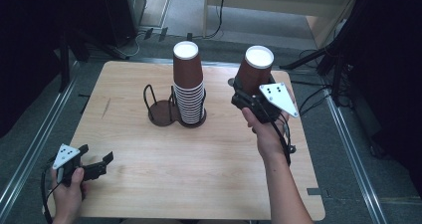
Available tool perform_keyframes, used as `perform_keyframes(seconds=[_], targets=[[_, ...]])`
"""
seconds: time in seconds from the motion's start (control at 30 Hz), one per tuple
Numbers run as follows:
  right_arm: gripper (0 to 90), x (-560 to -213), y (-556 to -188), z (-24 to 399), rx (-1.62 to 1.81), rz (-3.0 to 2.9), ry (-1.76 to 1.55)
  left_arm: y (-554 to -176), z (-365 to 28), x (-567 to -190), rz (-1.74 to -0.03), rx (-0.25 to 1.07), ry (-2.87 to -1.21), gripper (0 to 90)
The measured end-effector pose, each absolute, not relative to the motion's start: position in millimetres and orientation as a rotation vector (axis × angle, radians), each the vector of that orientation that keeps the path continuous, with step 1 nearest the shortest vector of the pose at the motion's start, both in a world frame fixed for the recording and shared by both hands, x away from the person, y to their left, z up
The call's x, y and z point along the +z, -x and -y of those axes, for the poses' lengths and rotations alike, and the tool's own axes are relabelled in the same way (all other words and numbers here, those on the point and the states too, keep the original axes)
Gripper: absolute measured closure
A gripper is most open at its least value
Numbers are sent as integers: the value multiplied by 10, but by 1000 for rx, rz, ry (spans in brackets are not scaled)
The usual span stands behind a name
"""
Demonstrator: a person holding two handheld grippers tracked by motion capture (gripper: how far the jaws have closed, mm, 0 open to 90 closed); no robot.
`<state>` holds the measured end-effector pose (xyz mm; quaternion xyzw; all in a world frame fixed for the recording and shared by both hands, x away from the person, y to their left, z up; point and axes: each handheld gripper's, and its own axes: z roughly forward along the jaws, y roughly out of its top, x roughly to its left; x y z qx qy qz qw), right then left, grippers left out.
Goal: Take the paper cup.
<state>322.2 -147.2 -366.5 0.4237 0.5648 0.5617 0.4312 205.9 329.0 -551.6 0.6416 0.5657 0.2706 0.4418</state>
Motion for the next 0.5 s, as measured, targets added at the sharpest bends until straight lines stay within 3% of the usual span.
perform_keyframes(seconds=[0.5], targets=[[126, -3923, -3090, 1495, 1374, -1425, -1065, -2057, -3284, -5514, -1420, 691, -1586, 69]])
